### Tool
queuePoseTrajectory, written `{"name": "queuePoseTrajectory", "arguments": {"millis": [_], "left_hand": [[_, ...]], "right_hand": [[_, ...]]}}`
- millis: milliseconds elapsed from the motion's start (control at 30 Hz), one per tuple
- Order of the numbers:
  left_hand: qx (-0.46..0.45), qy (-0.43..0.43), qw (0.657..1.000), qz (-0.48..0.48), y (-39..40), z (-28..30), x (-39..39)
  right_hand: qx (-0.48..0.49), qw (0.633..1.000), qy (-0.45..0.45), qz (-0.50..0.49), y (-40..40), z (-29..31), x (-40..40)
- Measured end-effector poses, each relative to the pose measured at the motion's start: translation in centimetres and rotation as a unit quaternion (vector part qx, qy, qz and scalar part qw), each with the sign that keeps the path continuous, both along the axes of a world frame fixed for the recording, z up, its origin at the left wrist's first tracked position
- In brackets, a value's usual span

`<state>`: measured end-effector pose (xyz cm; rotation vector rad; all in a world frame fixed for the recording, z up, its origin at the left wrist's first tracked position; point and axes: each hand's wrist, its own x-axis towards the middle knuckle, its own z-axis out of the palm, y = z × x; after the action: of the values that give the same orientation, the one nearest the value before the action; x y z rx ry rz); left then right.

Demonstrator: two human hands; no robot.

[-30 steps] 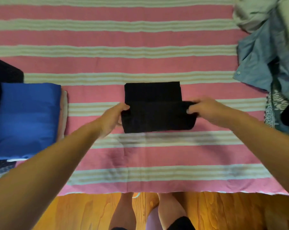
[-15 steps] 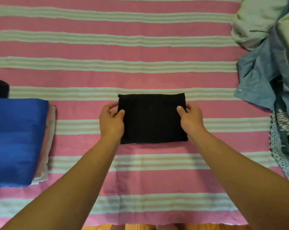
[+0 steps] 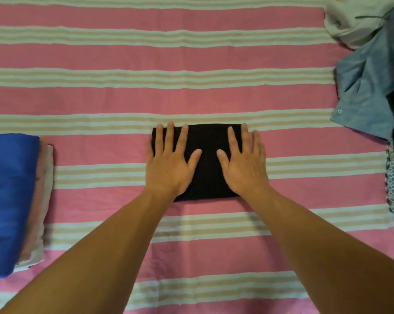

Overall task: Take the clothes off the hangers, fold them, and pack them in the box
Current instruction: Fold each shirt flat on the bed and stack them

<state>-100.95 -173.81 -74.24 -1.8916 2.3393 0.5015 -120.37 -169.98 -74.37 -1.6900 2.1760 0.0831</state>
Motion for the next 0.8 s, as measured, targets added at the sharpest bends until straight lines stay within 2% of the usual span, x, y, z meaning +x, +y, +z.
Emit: {"name": "queuePoseTrajectory", "arguments": {"millis": [100, 167, 233, 267, 300, 367, 400, 467, 500, 633, 700, 800], "left_hand": [[-0.012, 0.056, 0.986, 0.154, 1.3, 1.2, 0.2], [-0.005, 0.130, 0.952, 0.279, 2.3, 2.7, 0.1], [0.070, 0.206, 0.904, 0.368, 2.9, 3.7, -0.3], [0.121, 0.246, 0.872, 0.405, 2.6, 3.6, -0.2], [0.179, 0.301, 0.821, 0.450, 1.8, 3.6, 0.1], [0.303, 0.419, 0.684, 0.514, 0.4, 4.7, 1.6], [0.339, 0.455, 0.646, 0.510, 0.4, 5.9, 2.5], [0.345, 0.488, 0.647, 0.473, 1.9, 9.0, 4.8], [0.340, 0.501, 0.644, 0.467, 3.2, 10.5, 6.3], [0.338, 0.545, 0.570, 0.514, 11.3, 17.0, 14.8], [0.309, 0.544, 0.548, 0.555, 15.0, 19.3, 19.3], [0.248, 0.574, 0.491, 0.606, 17.9, 20.8, 25.2]], "right_hand": [[-0.026, 0.997, -0.040, -0.067, 0.9, 1.0, -0.1], [-0.058, 0.985, -0.083, -0.137, 1.4, 1.9, 0.4], [-0.036, 0.967, -0.154, -0.199, 1.0, 2.7, 0.4], [-0.001, 0.945, -0.211, -0.248, 0.3, 3.2, -0.1], [0.038, 0.905, -0.290, -0.309, -0.5, 3.9, -0.8], [0.127, 0.786, -0.446, -0.409, -1.5, 6.3, -2.1], [0.165, 0.745, -0.488, -0.423, -1.3, 7.7, -2.2], [0.199, 0.713, -0.532, -0.412, 0.2, 10.5, -1.1], [0.202, 0.706, -0.547, -0.402, 1.3, 11.9, 0.0], [0.269, 0.693, -0.578, -0.337, 5.4, 17.1, 6.6], [0.317, 0.722, -0.552, -0.271, 5.5, 19.3, 10.9], [0.312, 0.810, -0.482, -0.124, 2.1, 21.8, 18.9]]}}
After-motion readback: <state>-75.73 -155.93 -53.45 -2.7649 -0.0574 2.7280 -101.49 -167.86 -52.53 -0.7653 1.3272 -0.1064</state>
